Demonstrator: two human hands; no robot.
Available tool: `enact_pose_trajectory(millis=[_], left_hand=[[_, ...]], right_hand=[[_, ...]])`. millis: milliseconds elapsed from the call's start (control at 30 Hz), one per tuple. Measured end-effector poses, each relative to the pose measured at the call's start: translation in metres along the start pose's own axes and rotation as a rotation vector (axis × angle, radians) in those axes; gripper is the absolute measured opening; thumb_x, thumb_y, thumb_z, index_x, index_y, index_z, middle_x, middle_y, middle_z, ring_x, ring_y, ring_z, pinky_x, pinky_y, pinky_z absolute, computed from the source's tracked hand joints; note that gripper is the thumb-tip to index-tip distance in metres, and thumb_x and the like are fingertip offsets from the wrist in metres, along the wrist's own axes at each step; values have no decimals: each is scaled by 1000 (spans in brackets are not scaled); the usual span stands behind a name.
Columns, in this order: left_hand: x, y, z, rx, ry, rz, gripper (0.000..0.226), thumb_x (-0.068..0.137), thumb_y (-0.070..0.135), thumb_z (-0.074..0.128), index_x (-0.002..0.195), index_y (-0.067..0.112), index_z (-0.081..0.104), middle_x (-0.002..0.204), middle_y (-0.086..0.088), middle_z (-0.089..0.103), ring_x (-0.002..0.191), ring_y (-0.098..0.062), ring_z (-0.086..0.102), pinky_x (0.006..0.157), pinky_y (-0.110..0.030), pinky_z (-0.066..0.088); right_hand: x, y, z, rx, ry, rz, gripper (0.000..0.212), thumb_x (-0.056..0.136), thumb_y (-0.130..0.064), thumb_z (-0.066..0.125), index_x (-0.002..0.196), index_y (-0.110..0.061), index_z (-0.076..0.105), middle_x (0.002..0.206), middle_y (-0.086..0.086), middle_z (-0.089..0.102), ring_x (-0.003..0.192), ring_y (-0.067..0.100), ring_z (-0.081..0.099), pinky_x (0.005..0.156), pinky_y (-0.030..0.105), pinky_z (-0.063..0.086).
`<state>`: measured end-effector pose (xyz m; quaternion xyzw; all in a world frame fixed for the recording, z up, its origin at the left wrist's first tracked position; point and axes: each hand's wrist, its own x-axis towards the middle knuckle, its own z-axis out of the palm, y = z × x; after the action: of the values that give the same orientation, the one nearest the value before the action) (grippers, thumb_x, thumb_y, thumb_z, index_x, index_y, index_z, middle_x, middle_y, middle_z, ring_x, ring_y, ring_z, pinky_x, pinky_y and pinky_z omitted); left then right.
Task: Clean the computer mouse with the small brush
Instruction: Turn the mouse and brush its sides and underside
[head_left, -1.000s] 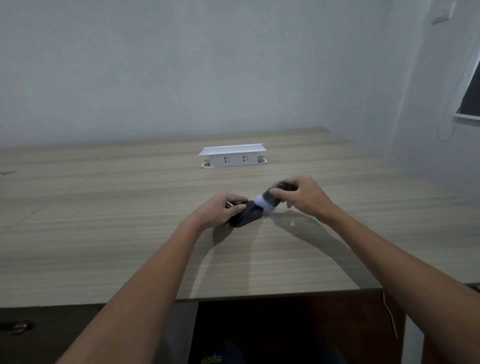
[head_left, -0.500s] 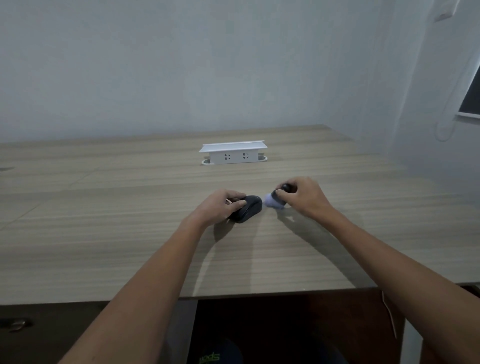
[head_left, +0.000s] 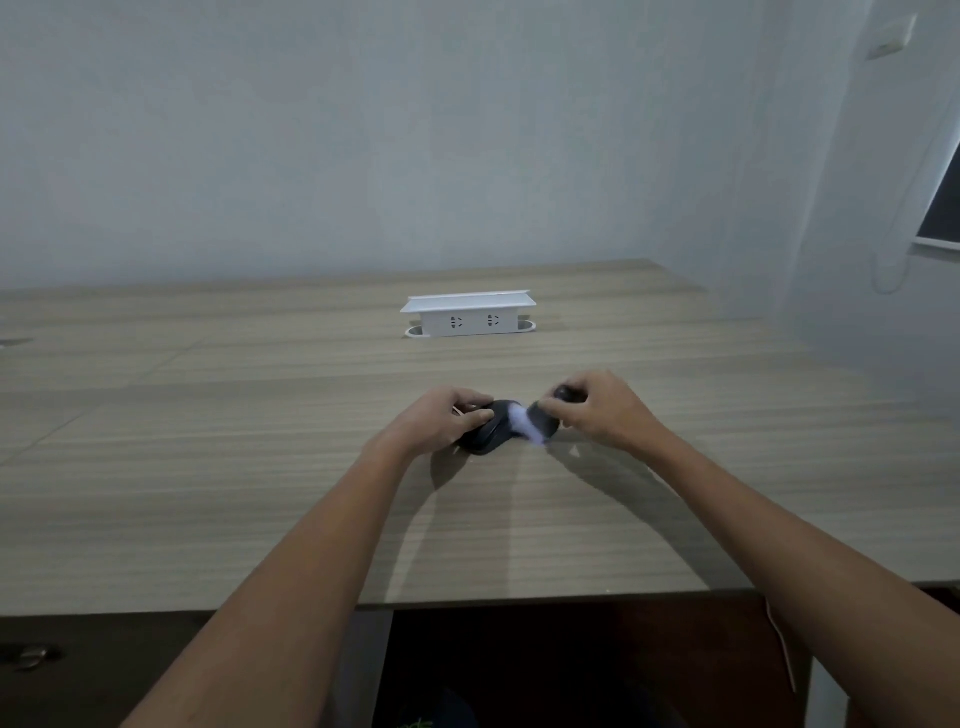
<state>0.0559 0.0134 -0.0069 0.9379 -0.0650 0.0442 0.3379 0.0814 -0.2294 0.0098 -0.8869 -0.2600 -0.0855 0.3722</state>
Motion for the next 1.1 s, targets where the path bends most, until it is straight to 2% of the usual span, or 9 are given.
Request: enact_pose_trajectory(millis=[67,167,233,300,500,633,767,900,1100], left_hand=[[-1,1,0,9,-3,-20,39,97,31,62,135,20,64,121,-2,72,107,-19,68,96,-32,52],[1,1,-2,21,-6,-24,39,97,29,62,134,19,65,123,-2,72,110,-18,67,98,-31,51],[2,0,-2,16,-13,-22,38,97,28,63,133,18,66,125,-3,72,112,-18,67,101,-33,50],[2,1,-2,20,-18,-32,38,97,27,62,133,17,65,126,-4,71,112,-19,67,102,-34,51],[1,0,-5,23,-18,-16,36,97,29,62,132,20,67,122,-2,73,109,-17,68,100,-33,52],[-1,3,-8,18,-14,-13,37,99,26,60,134,18,65,125,-2,71,109,-16,67,96,-28,50],[-5,2,-5,-5,-26,-6,34,100,24,58,133,20,66,121,-1,73,107,-16,68,90,-25,50],[-3,4,-5,-1,-12,0,35,100,24,57,135,19,64,121,1,72,104,-13,65,87,-22,46],[-5,4,-2,-49,-27,25,32,100,20,57,130,20,68,116,-2,75,100,-14,68,91,-29,51]], right_hand=[[4,4,-1,-101,161,51,22,80,-24,67,78,-4,77,73,14,74,72,28,68,63,36,52],[2,-2,-4,42,44,-32,20,85,-28,70,86,-12,81,74,6,76,69,19,69,67,35,55],[-3,-8,-2,85,-73,-69,17,88,-28,71,93,-16,82,73,-1,76,61,4,63,61,21,50],[0,-5,3,-38,-2,-77,16,87,-24,70,93,-16,83,75,-4,76,61,-1,60,58,11,44],[2,-10,0,36,-10,-125,16,87,-26,71,93,-17,82,78,-4,77,71,9,67,66,26,50],[9,-4,4,-121,122,-106,18,85,-21,68,91,-11,82,84,3,79,80,17,69,72,31,52],[9,-3,6,24,56,-110,19,85,-27,69,88,-14,82,77,4,78,77,24,71,70,36,54],[18,-5,7,-71,89,-94,18,86,-22,70,92,-12,83,84,4,79,75,16,67,64,21,49],[21,-11,3,62,42,-42,21,85,-27,70,84,-8,80,74,15,73,61,16,58,64,34,51]])
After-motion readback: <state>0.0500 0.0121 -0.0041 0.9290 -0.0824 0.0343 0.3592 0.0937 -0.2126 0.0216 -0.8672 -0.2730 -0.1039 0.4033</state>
